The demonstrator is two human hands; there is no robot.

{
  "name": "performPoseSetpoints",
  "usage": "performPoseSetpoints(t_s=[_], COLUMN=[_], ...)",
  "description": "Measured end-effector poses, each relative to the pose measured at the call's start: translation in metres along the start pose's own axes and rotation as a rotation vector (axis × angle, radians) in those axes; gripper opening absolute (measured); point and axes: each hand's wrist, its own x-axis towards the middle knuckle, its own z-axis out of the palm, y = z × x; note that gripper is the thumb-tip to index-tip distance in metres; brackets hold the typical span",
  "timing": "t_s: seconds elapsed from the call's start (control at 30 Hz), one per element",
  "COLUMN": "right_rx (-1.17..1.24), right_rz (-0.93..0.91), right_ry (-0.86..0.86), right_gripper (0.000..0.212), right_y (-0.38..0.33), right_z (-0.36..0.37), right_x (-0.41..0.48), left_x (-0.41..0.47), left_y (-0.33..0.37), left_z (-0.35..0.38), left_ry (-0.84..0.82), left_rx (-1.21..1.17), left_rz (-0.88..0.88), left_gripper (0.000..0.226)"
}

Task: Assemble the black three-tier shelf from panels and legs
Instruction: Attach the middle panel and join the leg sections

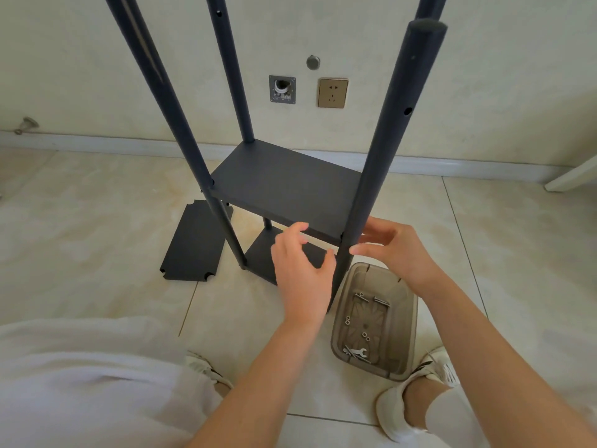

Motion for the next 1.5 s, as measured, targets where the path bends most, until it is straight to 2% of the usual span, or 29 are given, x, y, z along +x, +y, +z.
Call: performPoseSetpoints(t_s=[0.07, 0.2, 0.4, 0.47, 0.57, 0.6, 0.67, 0.77, 0.83, 0.97, 1.2, 1.37, 1.5], right_rx=[0.047, 0.161, 0.217, 0.382, 0.675, 0.661, 0.521, 0.373, 0.393, 0.484, 0.392, 0.361, 0.371], right_rz=[-0.011, -0.017, 0.003, 0.081, 0.282, 0.320, 0.335, 0.344, 0.358, 0.349, 0.311, 0.328, 0.333], right_ry=[-0.015, -0.031, -0.105, -0.159, 0.017, 0.070, 0.037, 0.018, 0.034, -0.060, -0.037, -0.025, -0.025], right_gripper=[0.058, 0.059, 0.056, 0.055, 0.057, 0.051, 0.037, 0.035, 0.034, 0.034, 0.037, 0.042, 0.041], right_y=[0.000, -0.002, 0.000, 0.001, 0.000, -0.003, -0.009, -0.015, -0.015, -0.012, -0.009, -0.016, -0.019], right_z=[0.000, 0.000, -0.004, -0.007, 0.000, 0.004, 0.014, 0.026, 0.026, 0.017, 0.020, 0.022, 0.022], right_x=[0.000, -0.003, -0.002, -0.002, 0.004, 0.007, 0.014, 0.024, 0.027, 0.027, 0.017, 0.015, 0.014], left_x=[0.003, 0.015, 0.032, 0.032, 0.031, 0.030, 0.029, 0.030, 0.035, 0.042, 0.039, 0.034, 0.035], left_y=[0.003, 0.009, 0.008, 0.009, 0.008, 0.009, 0.009, 0.010, 0.011, 0.014, 0.009, 0.006, 0.003], left_z=[0.002, 0.007, 0.004, 0.005, 0.006, 0.006, 0.005, 0.002, -0.001, -0.004, -0.005, -0.003, -0.004], left_ry=[-0.073, -0.178, -0.245, -0.260, -0.282, -0.289, -0.301, -0.318, -0.336, -0.352, -0.372, -0.351, -0.359], left_rx=[0.181, 0.350, 0.313, 0.265, 0.230, 0.223, 0.221, 0.248, 0.284, 0.343, 0.387, 0.446, 0.424], left_rz=[0.227, 0.384, 0.433, 0.414, 0.389, 0.385, 0.382, 0.382, 0.393, 0.417, 0.476, 0.540, 0.503], left_gripper=[0.054, 0.044, 0.033, 0.031, 0.034, 0.034, 0.035, 0.033, 0.034, 0.036, 0.052, 0.038, 0.035])
